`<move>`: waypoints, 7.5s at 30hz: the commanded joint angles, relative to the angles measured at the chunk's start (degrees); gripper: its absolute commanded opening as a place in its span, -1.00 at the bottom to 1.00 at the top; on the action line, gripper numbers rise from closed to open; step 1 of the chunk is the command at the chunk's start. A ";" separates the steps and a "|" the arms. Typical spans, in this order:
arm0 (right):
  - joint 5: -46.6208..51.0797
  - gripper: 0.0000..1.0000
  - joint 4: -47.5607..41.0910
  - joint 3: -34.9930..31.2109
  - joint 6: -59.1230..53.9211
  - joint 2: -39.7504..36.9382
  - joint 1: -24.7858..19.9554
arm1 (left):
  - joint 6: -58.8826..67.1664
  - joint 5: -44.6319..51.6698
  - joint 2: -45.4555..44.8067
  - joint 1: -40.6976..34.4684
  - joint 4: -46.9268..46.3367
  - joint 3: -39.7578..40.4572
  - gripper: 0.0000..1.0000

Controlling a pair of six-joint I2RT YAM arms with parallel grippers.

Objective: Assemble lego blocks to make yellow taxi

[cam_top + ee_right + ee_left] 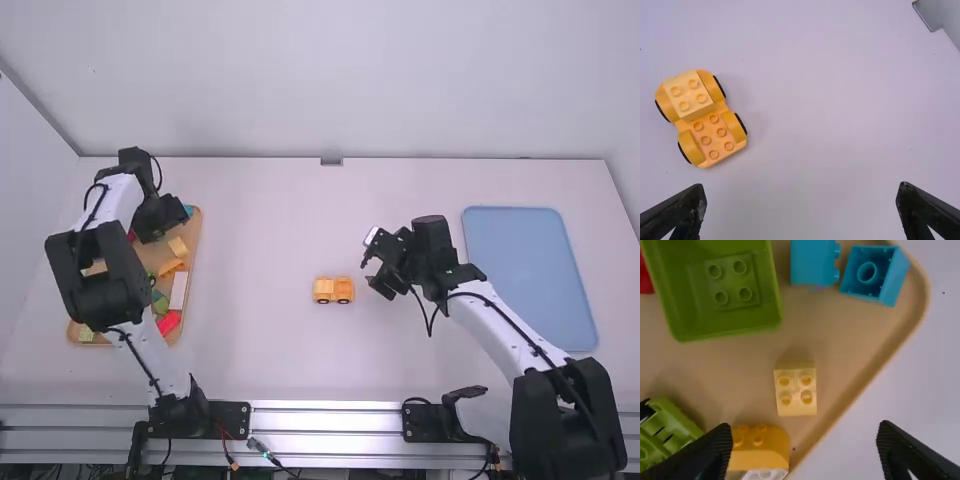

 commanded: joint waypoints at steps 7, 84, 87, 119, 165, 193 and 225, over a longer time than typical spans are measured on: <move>-0.28 0.98 -0.11 -0.31 0.37 -0.63 0.00 | -3.21 -2.60 0.42 0.22 6.29 -6.56 0.32; 18.29 0.98 -16.94 -0.68 39.80 -34.86 -11.72 | 49.29 13.99 -2.73 -51.10 5.03 2.49 -0.96; 18.29 0.98 -17.00 -2.71 40.00 -39.43 -12.48 | 51.69 13.97 -2.71 -55.63 4.90 2.29 -0.96; 17.46 0.98 -21.64 -7.04 42.38 -56.02 -19.12 | 55.30 15.39 3.89 -67.14 21.11 -8.17 -0.86; 10.64 0.98 -20.39 9.86 13.60 -5.07 -0.48 | 61.26 34.51 -44.96 -30.67 35.41 -43.25 0.98; 15.26 0.98 -23.65 15.89 3.13 29.27 2.14 | 59.89 42.29 -44.54 -20.74 61.00 -61.79 0.98; 14.53 -0.22 -22.73 14.75 5.25 27.19 6.01 | 59.80 42.64 -42.56 -20.46 62.97 -61.79 0.98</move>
